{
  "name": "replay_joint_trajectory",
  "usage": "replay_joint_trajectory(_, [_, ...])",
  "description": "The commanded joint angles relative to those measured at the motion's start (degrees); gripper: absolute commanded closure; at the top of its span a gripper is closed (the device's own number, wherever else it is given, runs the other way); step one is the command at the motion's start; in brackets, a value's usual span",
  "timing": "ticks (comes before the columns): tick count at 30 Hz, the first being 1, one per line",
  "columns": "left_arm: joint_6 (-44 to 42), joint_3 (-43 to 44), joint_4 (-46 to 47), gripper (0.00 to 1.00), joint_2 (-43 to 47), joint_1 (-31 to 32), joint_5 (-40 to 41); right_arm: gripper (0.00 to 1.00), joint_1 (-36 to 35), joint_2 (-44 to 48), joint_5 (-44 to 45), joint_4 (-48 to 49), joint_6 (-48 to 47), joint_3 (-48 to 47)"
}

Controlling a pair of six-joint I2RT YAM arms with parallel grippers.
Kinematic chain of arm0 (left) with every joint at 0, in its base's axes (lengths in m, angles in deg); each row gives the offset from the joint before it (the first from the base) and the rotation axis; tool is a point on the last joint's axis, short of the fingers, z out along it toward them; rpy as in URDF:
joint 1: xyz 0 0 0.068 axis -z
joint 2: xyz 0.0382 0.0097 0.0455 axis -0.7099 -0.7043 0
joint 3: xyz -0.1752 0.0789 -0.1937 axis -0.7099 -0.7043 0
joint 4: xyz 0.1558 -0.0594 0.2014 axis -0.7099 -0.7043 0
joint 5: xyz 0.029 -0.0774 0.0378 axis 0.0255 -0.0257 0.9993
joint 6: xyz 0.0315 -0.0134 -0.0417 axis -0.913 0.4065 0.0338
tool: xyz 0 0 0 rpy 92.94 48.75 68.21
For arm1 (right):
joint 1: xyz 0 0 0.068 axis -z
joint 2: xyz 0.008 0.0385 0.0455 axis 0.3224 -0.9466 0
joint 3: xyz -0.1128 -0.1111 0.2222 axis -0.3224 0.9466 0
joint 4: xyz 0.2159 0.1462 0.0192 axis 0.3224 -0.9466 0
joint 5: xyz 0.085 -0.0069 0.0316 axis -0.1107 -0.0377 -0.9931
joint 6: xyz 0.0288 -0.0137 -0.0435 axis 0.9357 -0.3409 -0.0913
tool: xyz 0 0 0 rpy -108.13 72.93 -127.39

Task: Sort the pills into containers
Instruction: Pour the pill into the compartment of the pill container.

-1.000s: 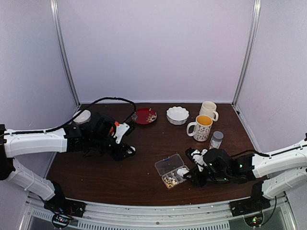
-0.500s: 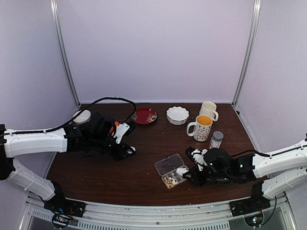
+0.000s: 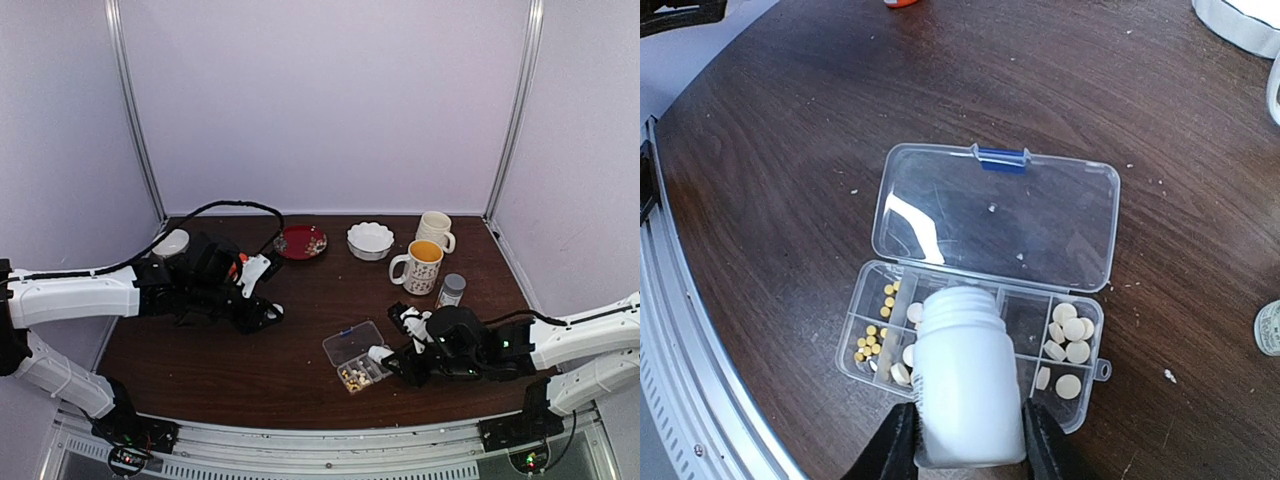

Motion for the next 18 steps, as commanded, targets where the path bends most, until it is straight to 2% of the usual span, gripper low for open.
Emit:
replay_joint_trajectory(1, [-0.45, 1.62, 1.92, 0.91, -0.31, -0.15, -0.69, 1.00, -0.43, -0.75, 1.80, -3.07, -0.31, -1.79])
replay_joint_trajectory(4, [-0.40, 1.70, 1.79, 0.91, -0.58, -0.13, -0.99, 1.00, -0.47, 0.76, 0.58, 2.65, 0.80, 0.96])
replay_joint_trajectory(7, [-0.36, 1.53, 1.91, 0.91, -0.57, -0.12, -0.88, 1.00, -0.50, -2.27, 1.65, -3.39, -0.34, -2.52])
replay_joint_trajectory(10, [-0.35, 1.53, 1.96, 0.91, -0.60, -0.12, -1.06, 1.00, -0.63, -0.11, -0.18, 3.77, 0.95, 0.90])
replay_joint_trajectory(13, [-0.28, 1.29, 1.92, 0.91, -0.41, -0.12, -0.84, 1.00, -0.72, -2.38, 1.77, -3.06, -0.05, -1.99])
replay_joint_trajectory(17, [-0.14, 1.17, 2.07, 0.91, -0.58, -0.12, -0.97, 1.00, -0.80, 0.22, 0.14, 4.21, 1.39, 1.52])
replay_joint_trajectory(18, [-0.13, 1.22, 2.12, 0.91, -0.56, -0.12, -1.01, 1.00, -0.81, -0.20, 1.04, 2.73, 1.18, 1.10])
